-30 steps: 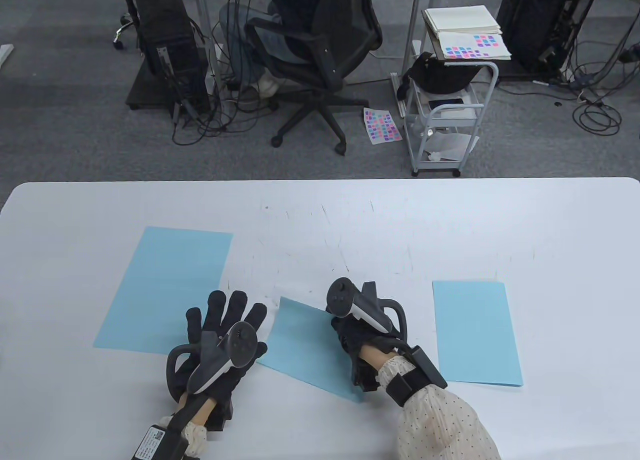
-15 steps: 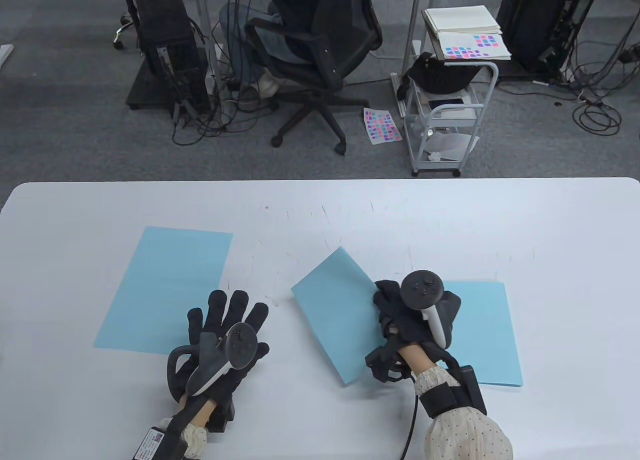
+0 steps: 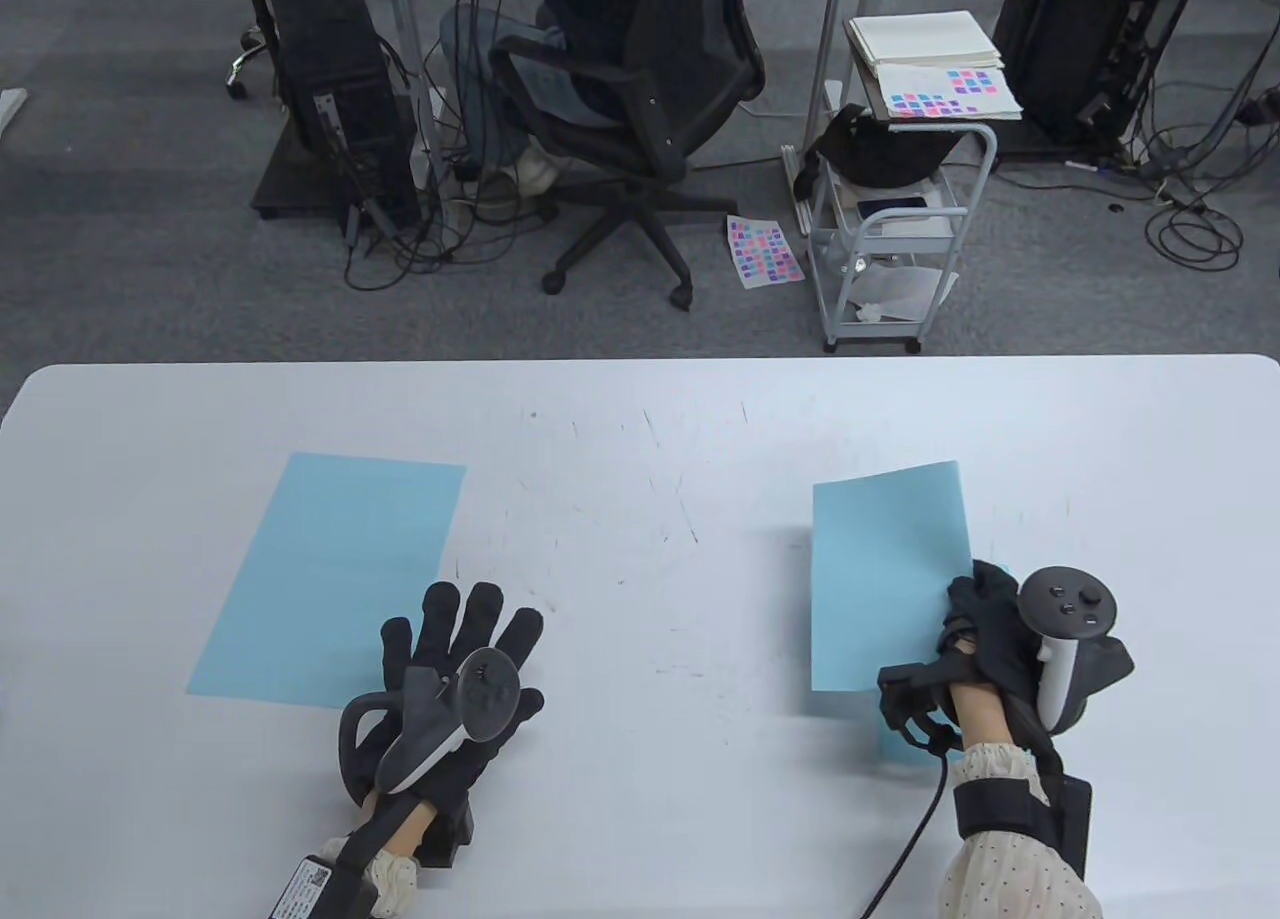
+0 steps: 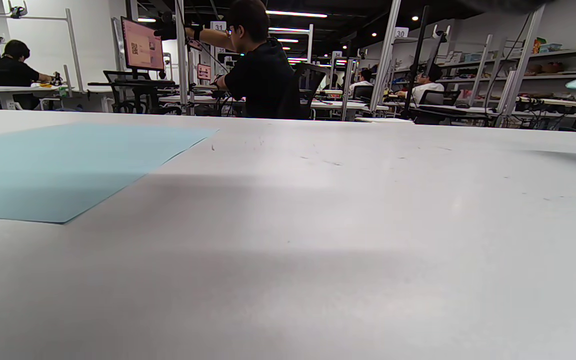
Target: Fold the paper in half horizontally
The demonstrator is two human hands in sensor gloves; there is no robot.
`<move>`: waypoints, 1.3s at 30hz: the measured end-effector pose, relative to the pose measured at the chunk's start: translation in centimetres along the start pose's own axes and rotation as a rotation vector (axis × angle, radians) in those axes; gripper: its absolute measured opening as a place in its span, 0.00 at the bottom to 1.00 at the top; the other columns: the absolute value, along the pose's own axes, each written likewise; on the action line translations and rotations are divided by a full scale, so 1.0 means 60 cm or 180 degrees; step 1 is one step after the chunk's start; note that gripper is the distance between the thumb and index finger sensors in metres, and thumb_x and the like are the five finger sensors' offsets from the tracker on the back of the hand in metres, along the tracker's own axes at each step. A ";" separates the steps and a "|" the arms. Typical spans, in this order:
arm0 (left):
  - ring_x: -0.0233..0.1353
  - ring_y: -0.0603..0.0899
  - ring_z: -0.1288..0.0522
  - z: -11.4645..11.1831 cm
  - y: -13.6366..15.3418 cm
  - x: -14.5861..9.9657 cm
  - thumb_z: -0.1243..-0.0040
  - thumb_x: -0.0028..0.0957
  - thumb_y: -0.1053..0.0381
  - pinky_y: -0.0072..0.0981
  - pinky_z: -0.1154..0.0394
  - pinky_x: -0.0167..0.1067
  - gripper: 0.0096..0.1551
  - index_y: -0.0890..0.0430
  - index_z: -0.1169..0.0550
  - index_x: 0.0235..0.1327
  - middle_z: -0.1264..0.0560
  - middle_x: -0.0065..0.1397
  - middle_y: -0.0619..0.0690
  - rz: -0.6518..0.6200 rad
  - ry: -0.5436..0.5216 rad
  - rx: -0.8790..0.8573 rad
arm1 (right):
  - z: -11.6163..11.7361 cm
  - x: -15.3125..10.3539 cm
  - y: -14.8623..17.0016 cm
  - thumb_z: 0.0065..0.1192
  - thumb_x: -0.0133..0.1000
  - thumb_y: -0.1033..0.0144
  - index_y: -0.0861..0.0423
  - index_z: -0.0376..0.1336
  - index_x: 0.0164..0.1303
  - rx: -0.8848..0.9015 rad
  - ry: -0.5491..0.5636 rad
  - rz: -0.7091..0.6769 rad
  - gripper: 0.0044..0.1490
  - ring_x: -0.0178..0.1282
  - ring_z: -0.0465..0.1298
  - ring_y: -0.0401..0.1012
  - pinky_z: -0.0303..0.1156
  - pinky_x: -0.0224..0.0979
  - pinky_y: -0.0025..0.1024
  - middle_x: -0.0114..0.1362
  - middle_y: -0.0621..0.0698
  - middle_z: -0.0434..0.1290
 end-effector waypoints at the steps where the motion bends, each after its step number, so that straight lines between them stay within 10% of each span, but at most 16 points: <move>1: 0.88 0.54 0.66 0.000 0.000 0.000 0.49 0.39 0.29 0.64 0.62 0.84 0.44 0.21 0.49 0.72 0.60 0.87 0.31 -0.0002 -0.0003 0.0006 | -0.005 0.007 0.013 0.58 0.53 0.64 0.52 0.65 0.65 -0.0095 0.0047 0.0071 0.27 0.67 0.73 0.50 0.58 0.77 0.58 0.50 0.47 0.79; 12: 0.88 0.54 0.66 -0.002 0.001 0.001 0.48 0.39 0.29 0.64 0.62 0.84 0.44 0.21 0.48 0.72 0.59 0.87 0.31 0.0006 0.0041 0.0020 | -0.010 0.033 0.074 0.61 0.53 0.63 0.51 0.66 0.67 -0.1041 0.0331 0.0416 0.29 0.72 0.70 0.51 0.54 0.79 0.60 0.56 0.48 0.79; 18: 0.88 0.54 0.66 -0.003 0.001 0.001 0.48 0.39 0.29 0.65 0.62 0.83 0.45 0.21 0.48 0.72 0.59 0.87 0.32 -0.0011 0.0046 0.0015 | 0.000 0.033 0.073 0.63 0.52 0.63 0.46 0.57 0.75 -0.1214 0.0257 0.0340 0.37 0.81 0.57 0.55 0.45 0.80 0.64 0.79 0.51 0.63; 39: 0.88 0.54 0.66 -0.015 0.018 0.010 0.49 0.39 0.30 0.63 0.60 0.84 0.45 0.21 0.50 0.72 0.61 0.87 0.31 0.0020 0.0198 -0.0033 | 0.167 -0.161 -0.080 0.63 0.52 0.59 0.40 0.53 0.77 -0.1564 -0.1056 -0.2023 0.41 0.86 0.40 0.57 0.33 0.79 0.67 0.88 0.48 0.48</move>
Point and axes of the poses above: the tracker on the back of each hand, its own y axis roughly to the little-finger side, its own x axis roughly from the wrist to the fingertips, z = x × y, the point moved 3 cm from there along x, roughly from the wrist to the fingertips
